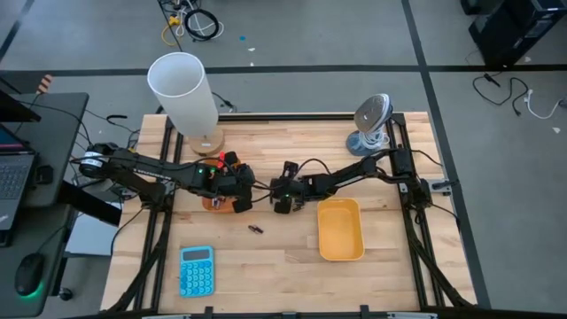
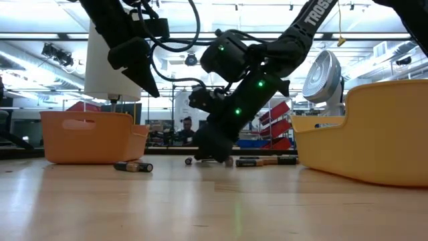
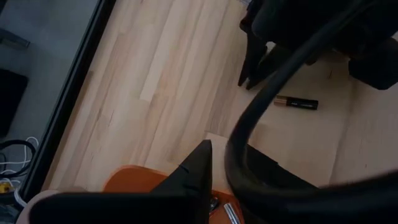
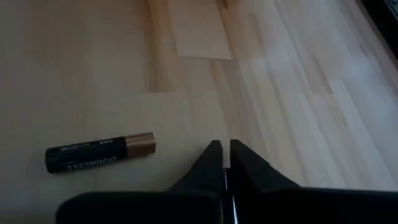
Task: Sort batteries
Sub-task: Put the silver battery into the orange bin
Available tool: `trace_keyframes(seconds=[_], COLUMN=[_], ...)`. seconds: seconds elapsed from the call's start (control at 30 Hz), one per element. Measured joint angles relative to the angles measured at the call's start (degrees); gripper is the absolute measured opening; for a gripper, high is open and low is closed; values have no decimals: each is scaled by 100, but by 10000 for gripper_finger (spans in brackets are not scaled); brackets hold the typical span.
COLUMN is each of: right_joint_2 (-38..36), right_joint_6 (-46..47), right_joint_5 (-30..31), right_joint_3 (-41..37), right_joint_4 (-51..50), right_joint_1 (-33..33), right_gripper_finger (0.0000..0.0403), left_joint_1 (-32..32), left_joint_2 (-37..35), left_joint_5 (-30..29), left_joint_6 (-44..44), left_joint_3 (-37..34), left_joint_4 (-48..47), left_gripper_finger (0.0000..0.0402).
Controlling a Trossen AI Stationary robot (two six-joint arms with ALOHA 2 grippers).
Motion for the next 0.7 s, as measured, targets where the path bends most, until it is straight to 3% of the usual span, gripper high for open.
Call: trace_keyframes(seconds=[0.13, 0.33, 0.53, 0.7], right_joint_2=[-265, -1000, -1543, -1377], right_joint_6=[-122, -65, -189, -554], right_joint_5=[-176, -436, -1399, -1841], right_joint_3=[-31, -15, 2, 2], right_joint_4=[-34, -628, -1515, -1622], right_joint_1=[5, -84, -182, -234], right_gripper_finger=[40, 36, 24, 31], left_joint_1=[0, 0, -1, 0], left_joint_2=[0, -7, -7, -7], left_joint_5=[0, -2, -4, -3], left_joint_6=[-2, -4, -4, -2], left_joint_3=[0, 0, 0, 0], left_joint_4=[-1, 11, -3, -2], left_gripper_finger=[64, 64, 64, 64])
